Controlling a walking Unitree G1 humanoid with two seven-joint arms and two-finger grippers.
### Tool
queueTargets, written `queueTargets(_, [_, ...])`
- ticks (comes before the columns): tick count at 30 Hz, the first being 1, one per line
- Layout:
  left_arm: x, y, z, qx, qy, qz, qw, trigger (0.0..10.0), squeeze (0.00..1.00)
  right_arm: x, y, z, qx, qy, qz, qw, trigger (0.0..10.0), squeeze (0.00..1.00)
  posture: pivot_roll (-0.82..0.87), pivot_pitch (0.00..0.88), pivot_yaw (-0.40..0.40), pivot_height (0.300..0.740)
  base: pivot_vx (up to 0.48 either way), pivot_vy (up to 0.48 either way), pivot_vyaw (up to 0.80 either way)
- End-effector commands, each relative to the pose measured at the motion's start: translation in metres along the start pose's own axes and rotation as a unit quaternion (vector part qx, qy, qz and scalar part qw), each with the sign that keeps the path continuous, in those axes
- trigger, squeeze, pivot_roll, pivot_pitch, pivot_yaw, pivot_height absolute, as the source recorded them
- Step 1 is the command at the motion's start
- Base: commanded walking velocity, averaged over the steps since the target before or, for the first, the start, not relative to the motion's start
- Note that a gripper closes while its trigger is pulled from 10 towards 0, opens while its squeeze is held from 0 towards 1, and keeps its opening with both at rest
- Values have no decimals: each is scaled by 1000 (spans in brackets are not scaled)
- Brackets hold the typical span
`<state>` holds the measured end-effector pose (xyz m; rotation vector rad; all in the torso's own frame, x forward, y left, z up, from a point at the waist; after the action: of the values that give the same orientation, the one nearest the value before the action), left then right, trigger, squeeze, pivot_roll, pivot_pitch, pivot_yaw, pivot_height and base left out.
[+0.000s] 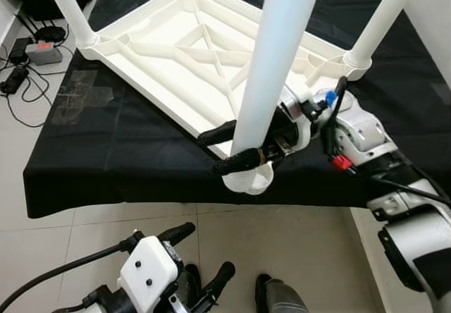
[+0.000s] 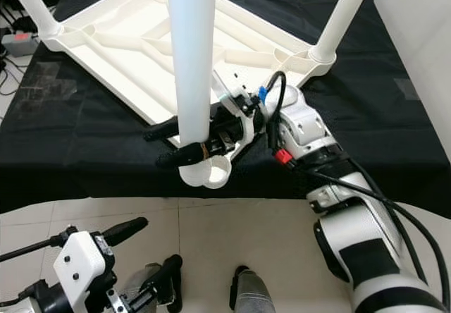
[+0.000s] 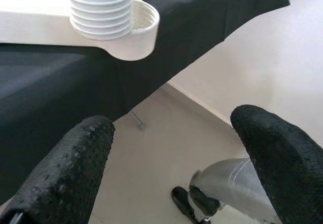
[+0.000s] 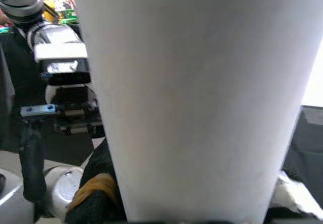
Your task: Building children table
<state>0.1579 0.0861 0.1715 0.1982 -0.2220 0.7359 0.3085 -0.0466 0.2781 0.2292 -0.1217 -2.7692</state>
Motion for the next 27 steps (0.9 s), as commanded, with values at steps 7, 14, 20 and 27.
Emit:
queueTargets(7, [-2, 6, 0, 10, -7, -2, 1000, 10000, 0, -1, 15, 7, 5, 16, -13, 1000, 10000, 0, 174, 392, 34, 740, 0, 0, 0])
queueTargets(14, [-3, 8, 0, 13, -5, -5, 1000, 10000, 0, 9, 17, 8, 6, 4, 4, 1000, 10000, 0, 176, 399, 43, 740, 0, 0, 0])
queueTargets(20, [-3, 10, 0, 16, -5, -5, 1000, 10000, 0, 13, 18, 6, 8, -10, 13, 1000, 10000, 0, 176, 402, 45, 740, 0, 0, 0])
queueTargets(27, [-3, 11, 0, 17, -4, -5, 1000, 10000, 0, 17, 19, 5, 12, -18, 22, 1000, 10000, 0, 175, 405, 47, 740, 0, 0, 0])
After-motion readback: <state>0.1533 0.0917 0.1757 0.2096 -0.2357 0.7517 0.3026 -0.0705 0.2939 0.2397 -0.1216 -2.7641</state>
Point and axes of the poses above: a point about 5 cm out from each wrist's last joint towards the gripper, its own y axis pointing back from the gripper into the wrist, its own z axis along the axis of the wrist's last joint, x = y × z, the point moved 5 cm from there along -y, pointing out of the wrist towards the gripper, and after that the axes turned 8 degrees about -y, right-handed, at the moved point
